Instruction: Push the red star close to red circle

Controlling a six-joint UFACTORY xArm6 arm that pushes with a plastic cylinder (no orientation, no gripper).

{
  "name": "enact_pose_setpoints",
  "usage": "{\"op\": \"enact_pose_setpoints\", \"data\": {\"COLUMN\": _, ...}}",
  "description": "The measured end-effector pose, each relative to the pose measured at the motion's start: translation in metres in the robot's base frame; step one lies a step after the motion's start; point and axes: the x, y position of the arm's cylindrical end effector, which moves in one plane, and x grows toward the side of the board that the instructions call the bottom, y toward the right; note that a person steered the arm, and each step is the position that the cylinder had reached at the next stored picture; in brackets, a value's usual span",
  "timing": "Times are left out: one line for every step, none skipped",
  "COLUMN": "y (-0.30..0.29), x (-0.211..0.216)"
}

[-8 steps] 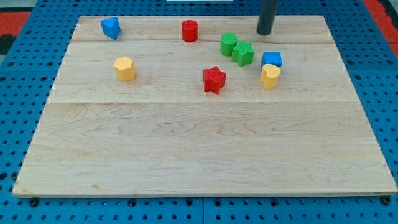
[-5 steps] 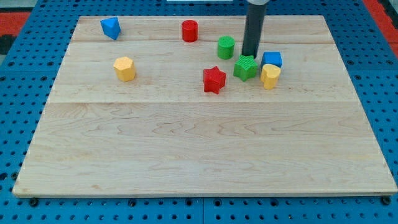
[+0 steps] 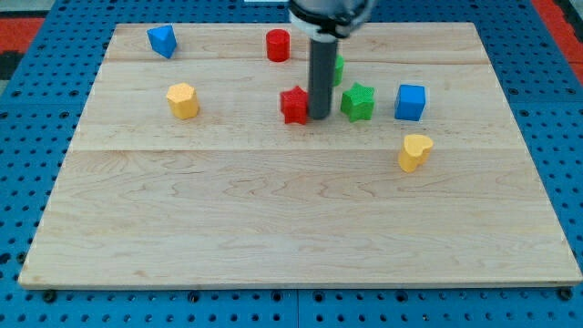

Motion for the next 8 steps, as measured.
{"op": "enact_pose_setpoints", "data": {"y": -0.008, "x": 0.016}}
{"op": "enact_pose_setpoints", "data": {"y": -0.046, "x": 0.030}}
{"op": "enact_pose_setpoints", "data": {"y": -0.046, "x": -0.026}}
{"op": "enact_pose_setpoints", "data": {"y": -0.047, "x": -0.028}}
{"op": "enact_pose_setpoints", "data": {"y": -0.049, "x": -0.049}}
{"op": "enact_pose_setpoints", "data": {"y": -0.057, "x": -0.067}}
{"op": "enact_pose_setpoints", "data": {"y": -0.085, "x": -0.051}}
{"op": "enact_pose_setpoints", "data": {"y": -0.091, "x": -0.076}}
